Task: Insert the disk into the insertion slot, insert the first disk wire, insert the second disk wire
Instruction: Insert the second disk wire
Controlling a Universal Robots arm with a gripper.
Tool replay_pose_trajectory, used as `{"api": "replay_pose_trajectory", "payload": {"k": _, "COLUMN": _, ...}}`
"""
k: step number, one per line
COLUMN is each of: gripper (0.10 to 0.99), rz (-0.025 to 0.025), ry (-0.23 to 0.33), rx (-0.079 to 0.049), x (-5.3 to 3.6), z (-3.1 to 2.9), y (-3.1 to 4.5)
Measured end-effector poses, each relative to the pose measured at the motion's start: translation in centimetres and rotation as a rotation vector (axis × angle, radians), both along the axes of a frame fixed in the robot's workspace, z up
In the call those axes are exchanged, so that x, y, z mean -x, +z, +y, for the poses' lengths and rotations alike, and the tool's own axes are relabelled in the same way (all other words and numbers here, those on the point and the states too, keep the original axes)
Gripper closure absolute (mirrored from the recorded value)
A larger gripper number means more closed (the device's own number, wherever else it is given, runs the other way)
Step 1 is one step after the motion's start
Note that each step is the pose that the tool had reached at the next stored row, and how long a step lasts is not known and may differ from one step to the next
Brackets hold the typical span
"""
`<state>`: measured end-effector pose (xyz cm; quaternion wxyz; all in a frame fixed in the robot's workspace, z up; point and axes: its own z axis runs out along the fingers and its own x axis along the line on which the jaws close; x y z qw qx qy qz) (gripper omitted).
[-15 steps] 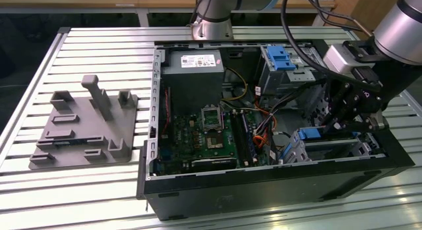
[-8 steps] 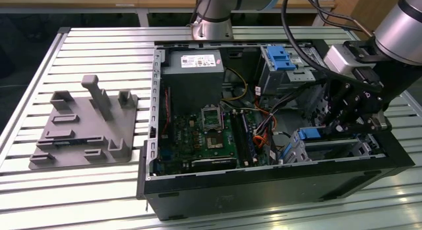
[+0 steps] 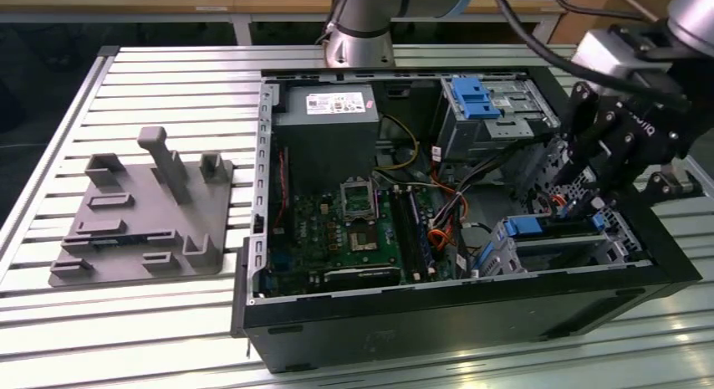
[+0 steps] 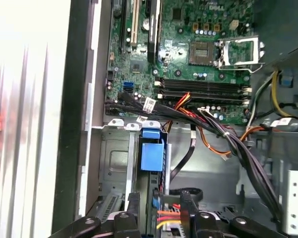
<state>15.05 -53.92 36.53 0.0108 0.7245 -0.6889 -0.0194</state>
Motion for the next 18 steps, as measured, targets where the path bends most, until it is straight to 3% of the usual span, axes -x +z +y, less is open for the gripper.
{"api": "replay_pose_trajectory", "payload": {"k": 5, "gripper": 0.651, "rz": 0.0000, "ry": 0.000, "rx": 0.000, "x": 0.00, "z": 0.08, "y": 2.76}}
{"api": "replay_pose_trajectory", "payload": {"k": 6, "gripper": 0.714, "rz": 0.0000, "ry": 0.000, "rx": 0.000, "x": 0.00, "z": 0.09, "y": 3.55}}
{"api": "replay_pose_trajectory", "payload": {"k": 7, "gripper": 0.835, "rz": 0.0000, "ry": 0.000, "rx": 0.000, "x": 0.00, "z": 0.09, "y": 3.72}}
{"api": "replay_pose_trajectory", "payload": {"k": 8, "gripper": 0.835, "rz": 0.0000, "ry": 0.000, "rx": 0.000, "x": 0.00, "z": 0.09, "y": 3.76}}
{"api": "replay_pose_trajectory", "payload": {"k": 12, "gripper": 0.980, "rz": 0.0000, "ry": 0.000, "rx": 0.000, "x": 0.00, "z": 0.09, "y": 3.77}}
{"api": "replay_pose_trajectory", "payload": {"k": 18, "gripper": 0.980, "rz": 0.0000, "ry": 0.000, "rx": 0.000, "x": 0.00, "z": 0.12, "y": 3.77}}
